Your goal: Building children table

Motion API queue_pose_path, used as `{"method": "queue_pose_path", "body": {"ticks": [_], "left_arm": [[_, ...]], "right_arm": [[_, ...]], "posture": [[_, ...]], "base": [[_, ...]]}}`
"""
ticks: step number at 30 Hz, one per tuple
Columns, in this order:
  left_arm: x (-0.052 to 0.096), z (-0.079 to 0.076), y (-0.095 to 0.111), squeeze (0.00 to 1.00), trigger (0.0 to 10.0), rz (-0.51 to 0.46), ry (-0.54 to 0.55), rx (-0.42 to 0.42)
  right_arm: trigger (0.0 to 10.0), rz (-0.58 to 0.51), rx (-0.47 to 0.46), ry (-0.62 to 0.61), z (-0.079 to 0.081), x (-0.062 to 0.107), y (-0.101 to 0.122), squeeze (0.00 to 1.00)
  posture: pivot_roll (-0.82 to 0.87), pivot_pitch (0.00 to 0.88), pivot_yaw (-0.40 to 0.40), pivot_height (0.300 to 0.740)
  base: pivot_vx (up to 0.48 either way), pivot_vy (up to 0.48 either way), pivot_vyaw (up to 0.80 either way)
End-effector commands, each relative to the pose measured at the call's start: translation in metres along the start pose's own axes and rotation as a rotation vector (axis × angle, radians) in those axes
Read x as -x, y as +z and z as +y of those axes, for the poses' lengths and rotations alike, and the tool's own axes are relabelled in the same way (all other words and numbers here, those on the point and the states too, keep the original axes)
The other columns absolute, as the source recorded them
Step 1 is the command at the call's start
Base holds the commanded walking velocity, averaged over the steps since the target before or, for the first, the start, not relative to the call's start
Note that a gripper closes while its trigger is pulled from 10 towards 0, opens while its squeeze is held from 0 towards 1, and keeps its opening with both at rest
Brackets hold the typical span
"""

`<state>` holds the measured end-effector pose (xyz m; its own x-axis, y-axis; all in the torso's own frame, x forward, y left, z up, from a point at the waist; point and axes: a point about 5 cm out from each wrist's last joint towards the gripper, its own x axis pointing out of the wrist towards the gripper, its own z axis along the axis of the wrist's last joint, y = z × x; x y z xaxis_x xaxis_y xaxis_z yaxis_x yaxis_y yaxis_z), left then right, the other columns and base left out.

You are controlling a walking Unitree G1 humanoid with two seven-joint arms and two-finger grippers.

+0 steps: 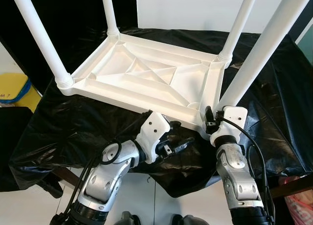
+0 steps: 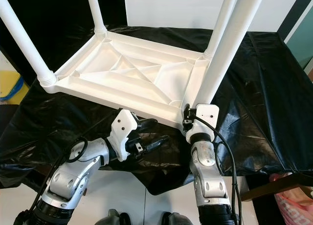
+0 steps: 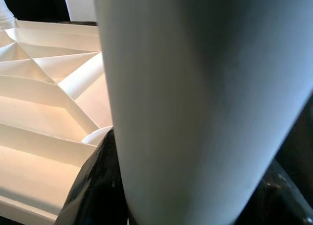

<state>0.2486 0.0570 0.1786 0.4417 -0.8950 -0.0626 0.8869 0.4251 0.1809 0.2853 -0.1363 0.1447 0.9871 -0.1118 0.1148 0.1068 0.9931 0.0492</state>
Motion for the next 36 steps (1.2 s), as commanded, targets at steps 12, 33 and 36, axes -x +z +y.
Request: {"method": "queue_pose_path", "body": {"ticks": [12,33,36], "left_arm": [[-0.003,0.0,-0.001,0.0,10.0,0.003,0.037,0.002],[-0.004,0.004,-0.001,0.0,10.0,0.001,0.044,-0.004],[-0.003,0.004,0.0,0.0,10.0,0.001,0.049,-0.003]], "right_arm": [[10.0,0.025,-0.013,0.094,-0.012,0.004,-0.006,1.0],[10.0,0.013,0.078,0.635,-0.034,-0.019,0.003,0.0],[5.0,0.041,0.095,0.678,-0.031,-0.023,-0.003,0.0]], "posture": [[-0.02,0.122,-0.051,0.74],[-0.02,0.124,-0.038,0.74],[-0.02,0.126,-0.038,0.74]], "base": [[0.0,0.0,0.0],[0.0,0.0,0.0],[0.0,0.0,0.0]]}}
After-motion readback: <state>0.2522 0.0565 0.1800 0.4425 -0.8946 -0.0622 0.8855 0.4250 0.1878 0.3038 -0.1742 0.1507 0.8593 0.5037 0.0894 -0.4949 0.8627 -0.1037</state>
